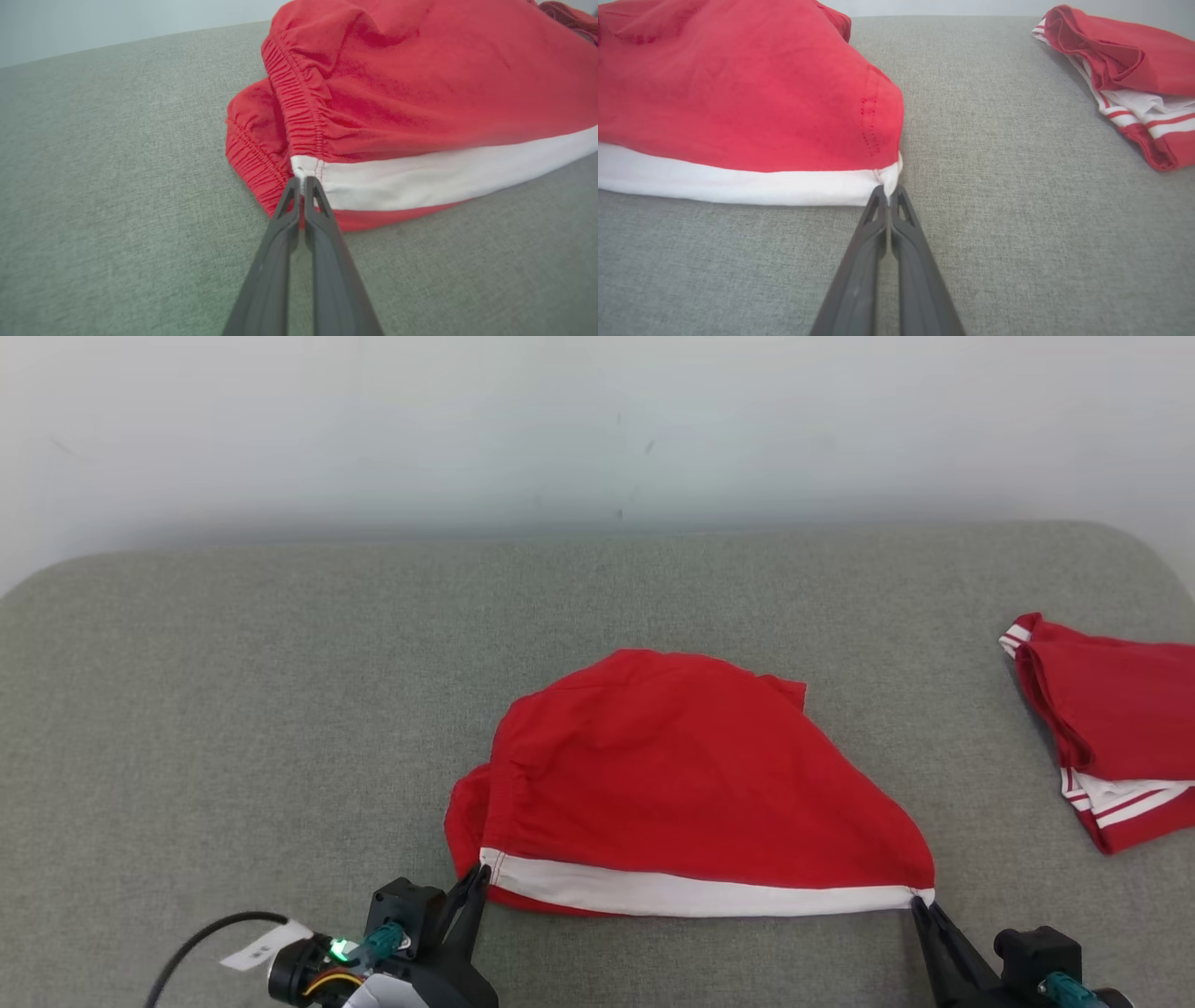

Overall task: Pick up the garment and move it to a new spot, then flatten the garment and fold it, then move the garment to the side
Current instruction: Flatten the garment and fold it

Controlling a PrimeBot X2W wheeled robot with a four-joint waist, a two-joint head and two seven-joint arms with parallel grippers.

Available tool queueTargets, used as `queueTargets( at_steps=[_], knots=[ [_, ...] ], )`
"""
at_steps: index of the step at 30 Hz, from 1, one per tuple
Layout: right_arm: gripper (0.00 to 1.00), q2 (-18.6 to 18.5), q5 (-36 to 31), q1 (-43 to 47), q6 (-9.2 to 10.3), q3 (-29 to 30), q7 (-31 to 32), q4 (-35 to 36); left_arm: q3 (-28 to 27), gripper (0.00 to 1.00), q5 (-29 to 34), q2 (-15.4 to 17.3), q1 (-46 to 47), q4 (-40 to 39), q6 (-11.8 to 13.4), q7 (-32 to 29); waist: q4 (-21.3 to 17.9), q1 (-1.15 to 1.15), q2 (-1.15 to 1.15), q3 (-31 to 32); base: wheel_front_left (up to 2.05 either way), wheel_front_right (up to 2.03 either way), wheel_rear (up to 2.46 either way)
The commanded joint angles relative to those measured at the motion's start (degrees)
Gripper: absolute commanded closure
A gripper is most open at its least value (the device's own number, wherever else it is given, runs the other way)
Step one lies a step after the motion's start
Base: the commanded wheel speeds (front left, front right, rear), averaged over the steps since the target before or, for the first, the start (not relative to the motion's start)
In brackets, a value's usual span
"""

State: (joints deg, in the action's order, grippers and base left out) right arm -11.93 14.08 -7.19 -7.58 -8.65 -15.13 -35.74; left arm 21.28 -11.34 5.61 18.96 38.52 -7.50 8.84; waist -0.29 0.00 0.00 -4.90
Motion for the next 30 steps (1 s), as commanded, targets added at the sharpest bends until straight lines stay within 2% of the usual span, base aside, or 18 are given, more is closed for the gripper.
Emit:
queueTargets(
  at_steps=[1, 7, 12, 16, 22, 25, 27, 30],
  knots=[
    [1.0, -0.4, 0.34, 0.87, 0.16, 0.0, 0.02, 0.64, -0.01, 1.0, -1.38, -0.01, -0.84, -0.79, 0.1, 0.54, -0.01, 0.0, 0.0, 1.04, 0.0, 0.0, 0.0],
    [1.0, -1.95, 0.58, 2.71, 0.15, 0.84, 0.02, 7.73, 1.43, 1.0, -9.37, 1.45, -2.96, -8.41, 0.06, 1.39, -0.16, 0.0, 0.0, 4.09, 0.0, 0.0, 0.0],
    [1.0, -4.11, 1.4, 3.28, 0.15, 2.22, 0.02, 15.92, 1.07, 1.0, -18.31, 3.99, -3.12, -19.15, 0.06, -0.67, -0.5, 0.0, 0.0, 6.27, 0.0, 0.0, 0.0],
    [1.0, -6.7, 2.2, 1.23, 0.15, 3.79, 0.87, 22.47, 1.01, 1.0, -26.32, 6.17, -0.99, -29.33, 0.06, -5.63, -0.79, 0.0, 0.0, 7.3, 0.0, 0.0, 0.0],
    [1.0, -11.91, 2.79, -4.91, 0.15, 4.85, 7.17, 34.56, -0.65, 1.0, -37.37, 10.04, 6.65, -44.32, 0.05, -14.92, -1.43, 0.0, 0.0, 8.53, 0.0, 0.0, 0.0],
    [1.0, -14.69, 4.15, -9.26, 0.15, 5.08, 9.98, 39.84, -2.03, 1.0, -40.78, 11.29, 11.8, -49.07, 0.09, -19.05, -1.8, 0.0, 0.0, 8.98, 0.0, 0.0, 0.0],
    [1.0, -17.82, 4.46, -13.09, 0.15, 5.3, 12.54, 42.78, -2.56, 1.0, -42.41, 11.97, 16.5, -51.69, 0.78, -22.86, -1.97, 0.0, 0.0, 9.25, 0.0, 0.0, 0.0],
    [1.0, -19.46, 4.77, -15.15, 0.15, 5.21, 13.73, 44.03, -2.36, 1.0, -40.71, 13.58, 19.57, -52.89, 0.92, -24.61, -1.89, 0.0, 0.0, 9.35, 0.0, 0.0, 0.0]
  ],
)
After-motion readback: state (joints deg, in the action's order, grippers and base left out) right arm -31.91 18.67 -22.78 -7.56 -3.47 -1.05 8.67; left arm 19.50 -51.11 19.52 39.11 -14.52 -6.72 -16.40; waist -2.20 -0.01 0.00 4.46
